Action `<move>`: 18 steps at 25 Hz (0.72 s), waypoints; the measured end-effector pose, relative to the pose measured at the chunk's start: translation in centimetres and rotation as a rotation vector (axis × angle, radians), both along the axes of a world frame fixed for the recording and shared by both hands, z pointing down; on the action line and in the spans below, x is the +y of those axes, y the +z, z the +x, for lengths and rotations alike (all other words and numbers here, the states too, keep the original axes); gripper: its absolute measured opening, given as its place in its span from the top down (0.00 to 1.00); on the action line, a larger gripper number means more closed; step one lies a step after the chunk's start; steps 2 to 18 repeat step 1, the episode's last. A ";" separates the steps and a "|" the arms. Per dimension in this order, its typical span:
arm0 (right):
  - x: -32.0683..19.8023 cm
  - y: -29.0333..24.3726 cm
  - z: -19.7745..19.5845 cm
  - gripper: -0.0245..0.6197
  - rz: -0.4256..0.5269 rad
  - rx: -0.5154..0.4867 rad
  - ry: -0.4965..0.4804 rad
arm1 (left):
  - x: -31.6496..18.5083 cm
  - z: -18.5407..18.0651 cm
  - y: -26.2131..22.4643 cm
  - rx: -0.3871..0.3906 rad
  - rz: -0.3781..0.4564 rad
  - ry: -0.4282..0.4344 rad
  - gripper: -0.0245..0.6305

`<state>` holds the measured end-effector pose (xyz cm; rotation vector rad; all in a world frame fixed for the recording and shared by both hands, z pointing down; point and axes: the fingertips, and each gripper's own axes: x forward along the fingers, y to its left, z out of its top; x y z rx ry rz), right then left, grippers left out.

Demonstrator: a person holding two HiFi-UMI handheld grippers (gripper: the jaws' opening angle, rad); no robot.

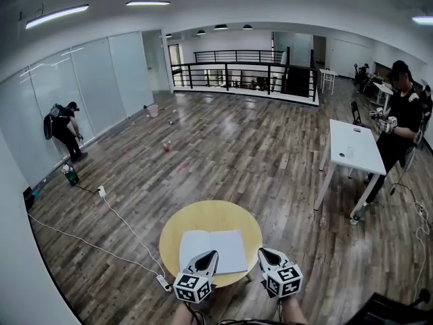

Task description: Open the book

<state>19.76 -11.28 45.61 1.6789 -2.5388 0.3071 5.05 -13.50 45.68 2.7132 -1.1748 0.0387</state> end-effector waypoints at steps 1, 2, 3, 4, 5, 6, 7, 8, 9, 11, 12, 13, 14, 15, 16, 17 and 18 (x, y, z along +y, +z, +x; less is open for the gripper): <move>-0.1 0.0 0.0 0.96 -0.001 0.001 0.000 | -0.1 0.0 -0.1 0.000 0.000 0.001 0.96; -0.1 0.0 0.0 0.96 -0.001 0.001 0.000 | -0.1 0.0 -0.1 0.000 0.000 0.001 0.96; -0.1 0.0 0.0 0.96 -0.001 0.001 0.000 | -0.1 0.0 -0.1 0.000 0.000 0.001 0.96; -0.1 0.0 0.0 0.96 -0.001 0.001 0.000 | -0.1 0.0 -0.1 0.000 0.000 0.001 0.96; -0.1 0.0 0.0 0.96 -0.001 0.001 0.000 | -0.1 0.0 -0.1 0.000 0.000 0.001 0.96; -0.1 0.0 0.0 0.96 -0.001 0.001 0.000 | -0.1 0.0 -0.1 0.000 0.000 0.001 0.96; -0.1 0.0 0.0 0.96 -0.001 0.001 0.000 | -0.1 0.0 -0.1 0.000 0.000 0.001 0.96; -0.1 0.0 0.0 0.96 -0.001 0.001 0.000 | -0.1 0.0 -0.1 0.000 0.000 0.001 0.96; -0.1 0.0 0.0 0.96 -0.001 0.001 0.000 | -0.1 0.0 -0.1 0.000 0.000 0.001 0.96; -0.1 0.0 0.0 0.96 -0.001 0.001 0.000 | -0.1 0.0 -0.1 0.000 0.000 0.001 0.96; -0.1 0.0 0.0 0.96 -0.001 0.001 0.000 | -0.1 0.0 -0.1 0.000 0.000 0.001 0.96; -0.1 0.0 0.0 0.96 -0.001 0.001 0.000 | -0.1 0.0 -0.1 0.000 0.000 0.001 0.96; -0.1 0.0 0.0 0.96 -0.001 0.001 0.000 | -0.1 0.0 -0.1 0.000 0.000 0.001 0.96; -0.1 0.0 0.0 0.96 -0.001 0.001 0.000 | -0.1 0.0 -0.1 0.000 0.000 0.001 0.96; -0.1 0.0 0.0 0.96 -0.001 0.001 0.000 | -0.1 0.0 -0.1 0.000 0.000 0.001 0.96; -0.1 0.0 0.0 0.96 -0.001 0.001 0.000 | -0.1 0.0 -0.1 0.000 0.000 0.001 0.96; -0.1 0.0 0.0 0.96 -0.001 0.001 0.000 | -0.1 0.0 -0.1 0.000 0.000 0.001 0.96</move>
